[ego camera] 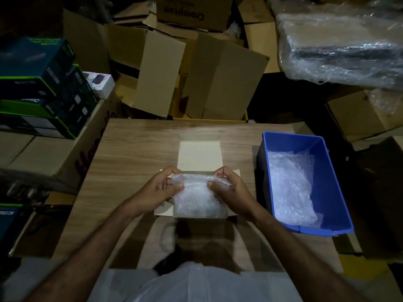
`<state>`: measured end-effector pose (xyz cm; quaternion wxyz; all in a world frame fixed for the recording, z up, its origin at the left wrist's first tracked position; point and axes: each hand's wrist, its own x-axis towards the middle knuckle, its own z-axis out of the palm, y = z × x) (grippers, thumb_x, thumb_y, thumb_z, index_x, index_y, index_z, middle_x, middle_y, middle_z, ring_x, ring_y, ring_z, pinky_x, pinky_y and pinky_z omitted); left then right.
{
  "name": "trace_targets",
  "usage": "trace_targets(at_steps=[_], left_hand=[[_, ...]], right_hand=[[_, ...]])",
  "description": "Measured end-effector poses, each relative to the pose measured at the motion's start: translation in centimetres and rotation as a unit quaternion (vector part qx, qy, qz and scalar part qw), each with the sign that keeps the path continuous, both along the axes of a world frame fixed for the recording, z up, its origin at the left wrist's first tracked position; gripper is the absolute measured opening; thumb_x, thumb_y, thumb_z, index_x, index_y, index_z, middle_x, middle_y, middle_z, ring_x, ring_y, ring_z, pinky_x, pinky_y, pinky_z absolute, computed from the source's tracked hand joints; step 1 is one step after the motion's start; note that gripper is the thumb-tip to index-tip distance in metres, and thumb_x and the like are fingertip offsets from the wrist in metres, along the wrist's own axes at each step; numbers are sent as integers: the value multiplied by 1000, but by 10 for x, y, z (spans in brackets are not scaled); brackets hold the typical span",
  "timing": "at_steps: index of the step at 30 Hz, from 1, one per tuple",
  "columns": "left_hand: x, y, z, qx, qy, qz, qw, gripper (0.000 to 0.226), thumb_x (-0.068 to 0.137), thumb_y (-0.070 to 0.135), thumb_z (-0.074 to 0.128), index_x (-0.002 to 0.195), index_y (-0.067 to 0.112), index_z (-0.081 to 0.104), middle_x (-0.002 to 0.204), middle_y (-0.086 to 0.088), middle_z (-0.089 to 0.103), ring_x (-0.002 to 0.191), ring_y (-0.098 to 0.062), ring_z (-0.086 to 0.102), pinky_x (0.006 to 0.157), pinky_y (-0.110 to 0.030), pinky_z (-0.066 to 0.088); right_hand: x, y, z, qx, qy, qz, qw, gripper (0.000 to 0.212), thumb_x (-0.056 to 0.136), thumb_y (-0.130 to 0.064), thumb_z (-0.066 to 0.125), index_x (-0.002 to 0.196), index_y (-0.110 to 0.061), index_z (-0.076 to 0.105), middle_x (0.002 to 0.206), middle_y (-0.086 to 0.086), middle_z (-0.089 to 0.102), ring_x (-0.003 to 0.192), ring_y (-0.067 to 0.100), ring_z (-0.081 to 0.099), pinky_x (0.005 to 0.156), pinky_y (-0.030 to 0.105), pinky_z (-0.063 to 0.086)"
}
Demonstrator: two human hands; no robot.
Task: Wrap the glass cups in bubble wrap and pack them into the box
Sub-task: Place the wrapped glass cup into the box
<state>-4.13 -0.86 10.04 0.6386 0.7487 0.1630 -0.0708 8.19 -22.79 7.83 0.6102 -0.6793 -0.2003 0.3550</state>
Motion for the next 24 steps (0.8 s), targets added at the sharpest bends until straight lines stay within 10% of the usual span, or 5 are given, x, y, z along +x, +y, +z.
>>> trace_targets(at_steps=[5,10,14,18,24], left_hand=[[-1,-2,-7,-14,26,33,999,20,101,-3,49,94,-2,67,95,-14,66,66,-6,66,54,-15,49],[-6,-1,-14,-122,34,84,988,45,82,35,66,107,-2,74,109,-15,74,95,-32,71,74,-35,57],[-5,-1,-22,-53,-1,83,995,40,87,-4,72,124,6,60,114,-17,71,98,-33,71,77,-37,62],[-3,4,-29,5,26,24,999,20,94,5,68,111,14,62,105,-3,67,83,-21,71,59,-36,61],[3,9,-32,-96,109,43,989,21,98,3,58,113,-3,71,116,-10,72,104,-18,73,80,-23,59]], right_hand=[[-11,4,-16,31,49,-19,998,23,96,9,50,94,2,72,109,14,67,89,27,66,66,29,58],[-14,-2,-27,13,83,0,996,30,84,-30,73,104,-8,78,121,6,69,112,25,67,90,38,58],[-18,0,-29,45,-27,-17,998,39,86,-15,78,121,-8,61,121,12,64,103,33,70,78,48,63],[-28,7,-33,22,-43,-44,998,18,95,-7,67,113,-10,64,115,10,65,84,34,73,63,53,62],[-37,5,-51,-6,30,-88,996,14,90,0,69,101,-3,78,120,0,68,109,14,67,89,40,61]])
